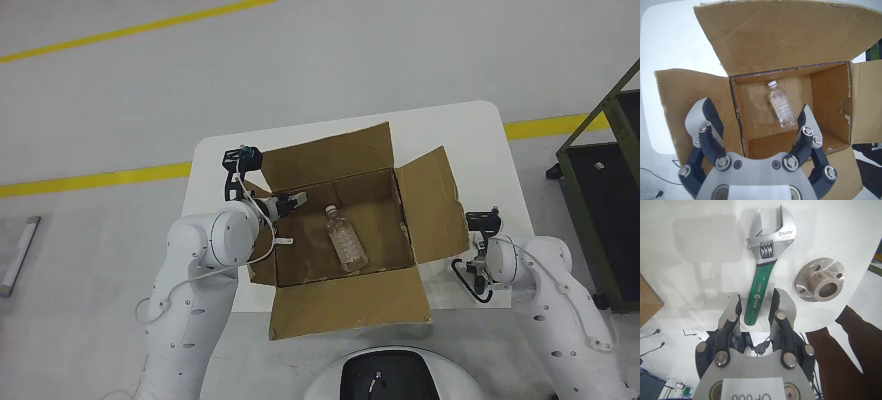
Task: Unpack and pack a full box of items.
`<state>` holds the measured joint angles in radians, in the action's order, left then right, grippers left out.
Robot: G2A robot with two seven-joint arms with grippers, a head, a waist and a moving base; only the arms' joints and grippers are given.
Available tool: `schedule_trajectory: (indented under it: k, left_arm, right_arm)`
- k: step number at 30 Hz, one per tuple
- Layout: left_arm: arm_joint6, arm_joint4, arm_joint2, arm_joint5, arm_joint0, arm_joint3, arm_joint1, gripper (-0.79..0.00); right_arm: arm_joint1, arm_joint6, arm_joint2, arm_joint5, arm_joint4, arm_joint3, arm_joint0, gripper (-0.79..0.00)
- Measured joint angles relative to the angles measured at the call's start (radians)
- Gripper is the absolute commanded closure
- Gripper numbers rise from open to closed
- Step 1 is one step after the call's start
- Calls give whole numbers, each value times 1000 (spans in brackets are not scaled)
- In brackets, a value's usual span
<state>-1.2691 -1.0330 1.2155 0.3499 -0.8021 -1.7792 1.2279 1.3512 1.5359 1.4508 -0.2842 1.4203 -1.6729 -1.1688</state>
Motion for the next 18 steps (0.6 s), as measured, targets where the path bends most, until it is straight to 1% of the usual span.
schedule_trajectory:
  k: [1,3,5,8,9,10,11,12,13,14,18]
  left_arm:
    - [0,0,0,0,0,0,0,-785]
    - [0,0,0,0,0,0,0,-785]
    - [0,0,0,0,0,0,0,-785]
    - [0,0,0,0,0,0,0,-785]
    - [0,0,0,0,0,0,0,-785]
    - [0,0,0,0,0,0,0,-785]
    - [0,0,0,0,0,0,0,-785]
    - [0,0,0,0,0,0,0,-785]
    - [0,0,0,0,0,0,0,-785]
    - [0,0,0,0,0,0,0,-785]
    - [0,0,0,0,0,0,0,-785]
  right_arm:
    - [1,0,1,0,2,0,0,-286]
    - [4,0,2,0,6,1,0,-283]
    - [6,0,3,0,10,2,0,-252]
    - [10,0,5,0,17,4,1,-228]
    - [11,0,5,0,20,4,1,-188]
    - [12,0,5,0,22,4,1,-175]
    - [13,0,6,0,24,5,0,-74]
    - [14,0,6,0,26,5,0,-62]
    - [15,0,7,0,28,5,0,-22]
    - [16,0,9,0,29,3,0,0]
    - [20,0,27,0,24,-27,-8,0]
